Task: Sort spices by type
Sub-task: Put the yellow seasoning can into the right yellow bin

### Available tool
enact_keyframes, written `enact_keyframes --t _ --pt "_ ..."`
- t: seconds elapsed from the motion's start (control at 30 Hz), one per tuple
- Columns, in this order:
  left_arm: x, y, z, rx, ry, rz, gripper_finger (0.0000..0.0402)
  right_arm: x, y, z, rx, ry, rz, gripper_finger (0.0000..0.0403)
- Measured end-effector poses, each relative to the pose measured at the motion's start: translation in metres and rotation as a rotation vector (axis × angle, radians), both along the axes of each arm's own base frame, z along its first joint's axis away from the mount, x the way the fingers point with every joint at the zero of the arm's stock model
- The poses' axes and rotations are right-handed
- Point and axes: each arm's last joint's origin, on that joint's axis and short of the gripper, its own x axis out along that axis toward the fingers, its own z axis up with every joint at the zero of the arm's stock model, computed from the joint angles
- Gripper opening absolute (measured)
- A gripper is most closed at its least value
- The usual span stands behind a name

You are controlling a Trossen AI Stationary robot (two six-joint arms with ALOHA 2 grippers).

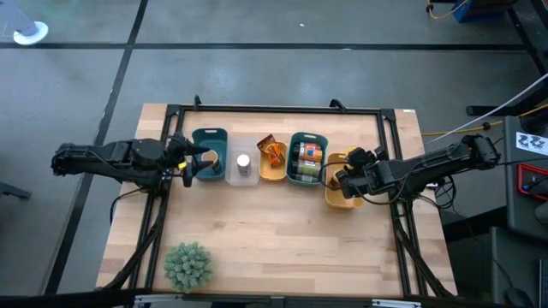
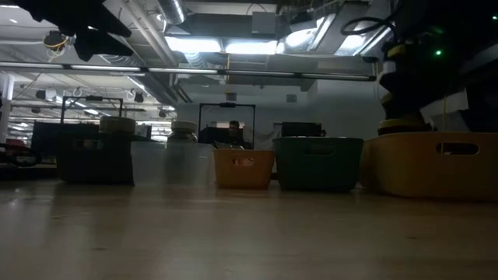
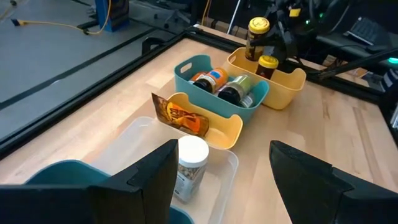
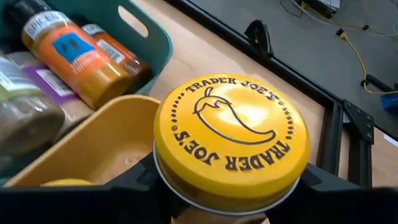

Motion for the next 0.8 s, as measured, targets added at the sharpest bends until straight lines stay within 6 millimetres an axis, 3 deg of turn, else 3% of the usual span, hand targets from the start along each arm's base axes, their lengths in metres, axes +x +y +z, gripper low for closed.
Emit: enact_keyframes --t 0.27,0.57,0.8 --pt "0.0 0.0 0.0 -0.009 -0.004 0.004 0.0235 -0.002 0.0 -0.002 0.035 0.004 0.004 0.0187" --pt "0.0 0.0 0.0 -0.018 -0.007 0.007 0.0235 -0.003 -0.001 -0.044 0.027 -0.15 -0.006 0.0189" --pt "0.0 0.0 0.0 -0.032 -0.012 0.012 0.0235 -0.004 -0.002 -0.048 -0.002 -0.182 -0.012 0.0184"
